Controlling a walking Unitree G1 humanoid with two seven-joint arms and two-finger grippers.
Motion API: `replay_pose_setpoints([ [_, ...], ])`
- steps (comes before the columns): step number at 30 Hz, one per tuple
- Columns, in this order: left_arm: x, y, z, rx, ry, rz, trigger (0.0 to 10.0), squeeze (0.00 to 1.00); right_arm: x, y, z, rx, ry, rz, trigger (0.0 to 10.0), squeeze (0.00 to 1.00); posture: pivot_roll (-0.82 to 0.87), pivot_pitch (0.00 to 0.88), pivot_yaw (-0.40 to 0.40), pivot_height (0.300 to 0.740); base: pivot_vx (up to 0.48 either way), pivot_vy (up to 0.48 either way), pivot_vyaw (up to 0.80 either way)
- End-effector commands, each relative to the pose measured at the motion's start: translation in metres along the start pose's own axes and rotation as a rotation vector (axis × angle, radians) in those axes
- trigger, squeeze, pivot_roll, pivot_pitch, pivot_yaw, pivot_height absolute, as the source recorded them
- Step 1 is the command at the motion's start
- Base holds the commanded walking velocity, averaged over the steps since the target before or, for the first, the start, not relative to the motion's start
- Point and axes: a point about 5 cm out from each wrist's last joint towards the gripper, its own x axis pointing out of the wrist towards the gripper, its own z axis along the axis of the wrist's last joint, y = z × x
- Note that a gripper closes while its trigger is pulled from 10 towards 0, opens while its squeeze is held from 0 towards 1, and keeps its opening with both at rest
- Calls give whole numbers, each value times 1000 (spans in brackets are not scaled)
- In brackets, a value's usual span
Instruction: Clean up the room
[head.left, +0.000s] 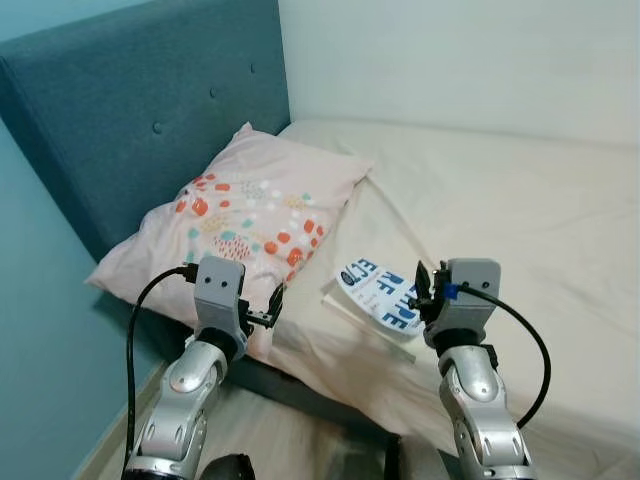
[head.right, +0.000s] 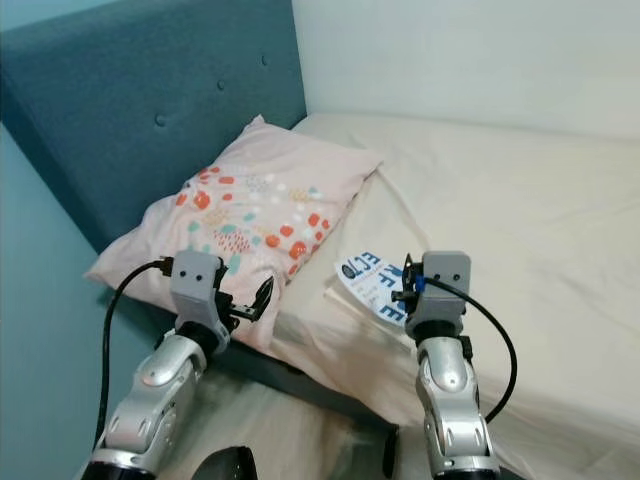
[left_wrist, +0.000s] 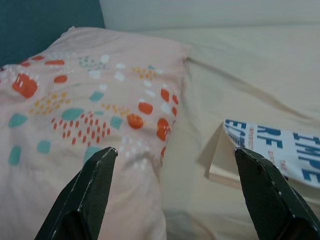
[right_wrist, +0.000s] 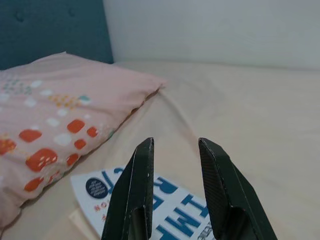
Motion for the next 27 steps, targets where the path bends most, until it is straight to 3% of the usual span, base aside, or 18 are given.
replay_pose_setpoints([
  [1, 1, 0, -2, 5, 4, 5, 10000, 0, -1, 3, 1, 3, 6, 7, 10000, 0, -16, 33, 35, 639, 0, 0, 0],
  [22, 5, 5, 2, -9, -25, 30, 10000, 0, -2, 4, 4, 3, 8, 14, 10000, 0, -19, 52, 36, 734, 0, 0, 0],
  [27, 4, 5, 2, -13, -31, 32, 10000, 0, -2, 5, 3, 0, 10, 13, 10000, 0, -18, 55, 36, 740, 0, 0, 0],
])
